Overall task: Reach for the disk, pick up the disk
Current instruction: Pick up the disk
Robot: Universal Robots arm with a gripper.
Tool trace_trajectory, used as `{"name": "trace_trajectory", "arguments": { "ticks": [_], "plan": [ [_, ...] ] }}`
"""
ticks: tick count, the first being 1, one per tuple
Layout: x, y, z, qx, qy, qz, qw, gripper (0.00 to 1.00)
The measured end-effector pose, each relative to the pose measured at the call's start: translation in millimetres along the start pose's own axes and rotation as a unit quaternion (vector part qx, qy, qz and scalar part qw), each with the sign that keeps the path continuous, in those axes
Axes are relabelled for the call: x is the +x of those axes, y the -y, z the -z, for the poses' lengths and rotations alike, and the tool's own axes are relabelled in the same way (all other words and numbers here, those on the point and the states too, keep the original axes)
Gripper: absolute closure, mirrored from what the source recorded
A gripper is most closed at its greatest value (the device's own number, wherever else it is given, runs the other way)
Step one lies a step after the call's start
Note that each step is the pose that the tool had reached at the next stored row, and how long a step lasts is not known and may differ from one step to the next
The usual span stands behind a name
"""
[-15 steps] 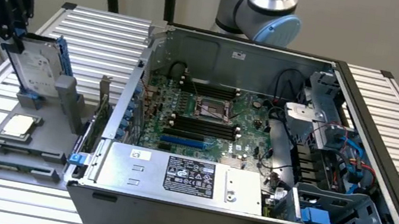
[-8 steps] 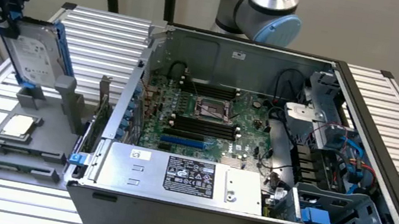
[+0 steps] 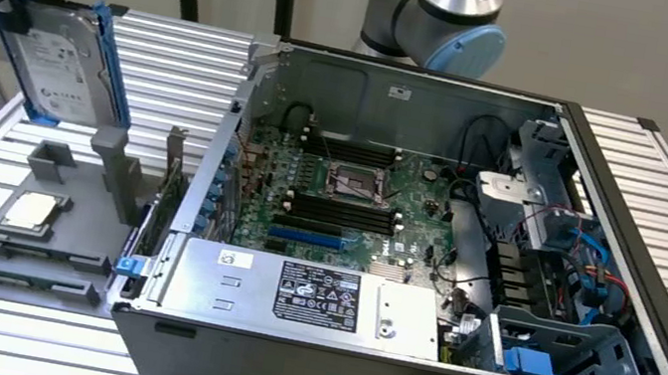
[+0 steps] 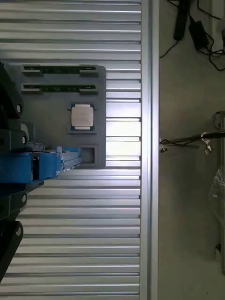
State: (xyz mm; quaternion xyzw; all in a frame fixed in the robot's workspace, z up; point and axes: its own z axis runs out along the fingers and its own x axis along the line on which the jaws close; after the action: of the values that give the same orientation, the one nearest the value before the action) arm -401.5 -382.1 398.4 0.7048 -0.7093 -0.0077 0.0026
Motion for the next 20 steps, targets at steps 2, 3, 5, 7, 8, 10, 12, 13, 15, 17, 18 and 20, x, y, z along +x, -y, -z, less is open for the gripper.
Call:
{"name": "trace_trajectory", "arguments": {
  "ticks": [2,3,5,7,8,10,12,13,15,17,18,20],
  "plan": [
    [0.2,5.4,9.3,-0.0003,0.0004,0.001,1.0,0.67],
    [0.4,8.2,13.9,-0.0005,0.0008,0.001,1.0,0.67],
    [0.9,14.2,23.1,-0.001,0.0013,0.002,1.0,0.67],
    [1.4,20.0,32.1,-0.0014,0.0019,0.003,1.0,0.67],
    [1.6,22.9,36.7,-0.0017,0.0021,0.004,1.0,0.67],
    [2.0,28.3,45.8,-0.0022,0.0023,0.005,1.0,0.67],
    [2.4,33.7,55.3,-0.0028,0.0023,0.006,1.0,0.67],
    [2.6,36.5,59.8,-0.0032,0.0023,0.007,1.0,0.67],
    [3.0,42.3,67.0,-0.0044,0.0023,0.008,1.0,0.67],
    [3.6,49.0,72.6,-0.0058,0.0023,0.008,0.9999,0.67],
    [3.9,52.3,75.5,-0.0065,0.0023,0.008,0.9999,0.67],
    [5.0,60.0,82.1,-0.0076,0.0022,0.008,0.9999,0.67]
  ]
}}
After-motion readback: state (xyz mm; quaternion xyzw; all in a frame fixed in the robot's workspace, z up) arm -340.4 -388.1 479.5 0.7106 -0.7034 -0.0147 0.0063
